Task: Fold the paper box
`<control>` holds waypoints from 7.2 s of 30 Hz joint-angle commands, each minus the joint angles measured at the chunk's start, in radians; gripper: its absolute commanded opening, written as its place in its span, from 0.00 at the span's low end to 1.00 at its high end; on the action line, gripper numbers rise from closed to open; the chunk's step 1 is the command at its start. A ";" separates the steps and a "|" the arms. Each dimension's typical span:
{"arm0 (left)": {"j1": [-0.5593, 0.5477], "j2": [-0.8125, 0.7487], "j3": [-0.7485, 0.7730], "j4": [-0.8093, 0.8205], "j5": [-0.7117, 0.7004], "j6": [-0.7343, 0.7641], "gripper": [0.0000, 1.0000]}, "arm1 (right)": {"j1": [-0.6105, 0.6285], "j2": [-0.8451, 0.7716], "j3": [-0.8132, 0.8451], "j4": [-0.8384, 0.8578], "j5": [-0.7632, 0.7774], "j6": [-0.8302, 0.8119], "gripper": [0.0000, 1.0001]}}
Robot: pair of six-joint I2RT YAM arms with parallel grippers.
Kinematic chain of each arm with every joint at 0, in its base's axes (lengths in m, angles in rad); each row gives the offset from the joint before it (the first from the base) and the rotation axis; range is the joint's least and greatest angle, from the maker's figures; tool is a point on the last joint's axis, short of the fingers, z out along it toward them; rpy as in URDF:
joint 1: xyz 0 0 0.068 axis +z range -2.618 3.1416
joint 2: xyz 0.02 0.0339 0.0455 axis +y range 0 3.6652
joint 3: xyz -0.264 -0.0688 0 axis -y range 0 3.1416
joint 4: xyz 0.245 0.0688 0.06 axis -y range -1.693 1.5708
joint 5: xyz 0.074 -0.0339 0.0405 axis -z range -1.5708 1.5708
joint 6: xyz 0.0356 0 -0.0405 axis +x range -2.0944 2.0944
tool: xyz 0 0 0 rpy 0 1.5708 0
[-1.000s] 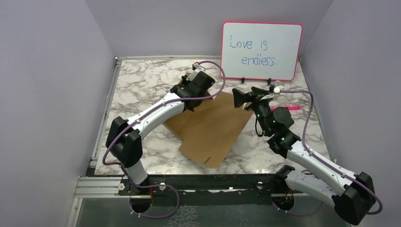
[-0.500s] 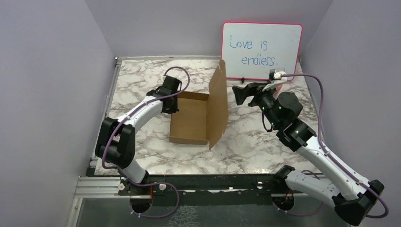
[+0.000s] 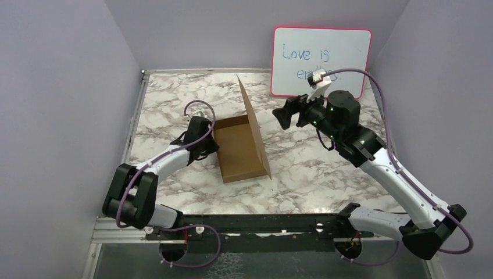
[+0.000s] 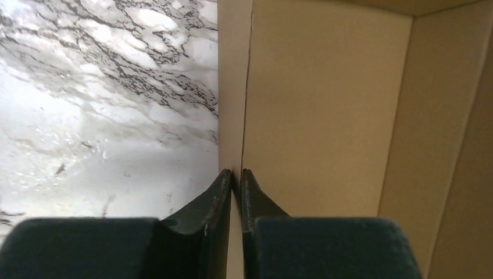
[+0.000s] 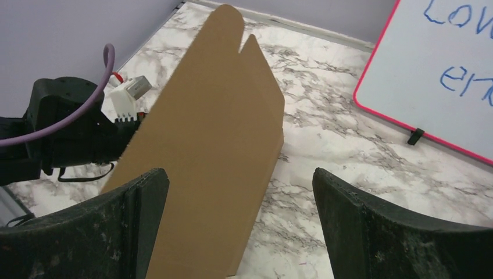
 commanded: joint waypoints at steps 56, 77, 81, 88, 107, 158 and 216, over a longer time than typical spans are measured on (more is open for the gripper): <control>0.060 -0.809 0.078 -0.199 -0.378 0.514 0.99 | 0.316 0.658 0.647 -0.413 0.181 -0.777 0.01; 0.106 -0.857 0.013 -0.125 -0.246 0.556 0.99 | 0.181 0.700 0.652 -0.327 -0.197 -1.131 0.17; 0.108 -0.840 0.009 -0.110 -0.216 0.577 0.99 | 0.181 0.656 0.610 -0.302 -0.179 -1.099 0.46; 0.108 -0.791 0.025 -0.074 -0.143 0.626 0.99 | 0.180 0.526 0.503 -0.268 -0.082 -1.005 0.59; 0.108 -0.511 0.309 -0.251 -0.014 1.002 0.99 | 0.169 0.223 0.152 -0.254 0.270 -0.701 0.90; 0.299 -0.105 0.499 -0.480 0.700 1.474 0.18 | -0.114 0.321 0.096 -0.176 -0.224 -0.804 0.05; 0.049 -0.196 0.344 -0.120 -0.092 0.190 0.01 | 0.055 0.589 0.469 -0.527 0.536 0.566 0.03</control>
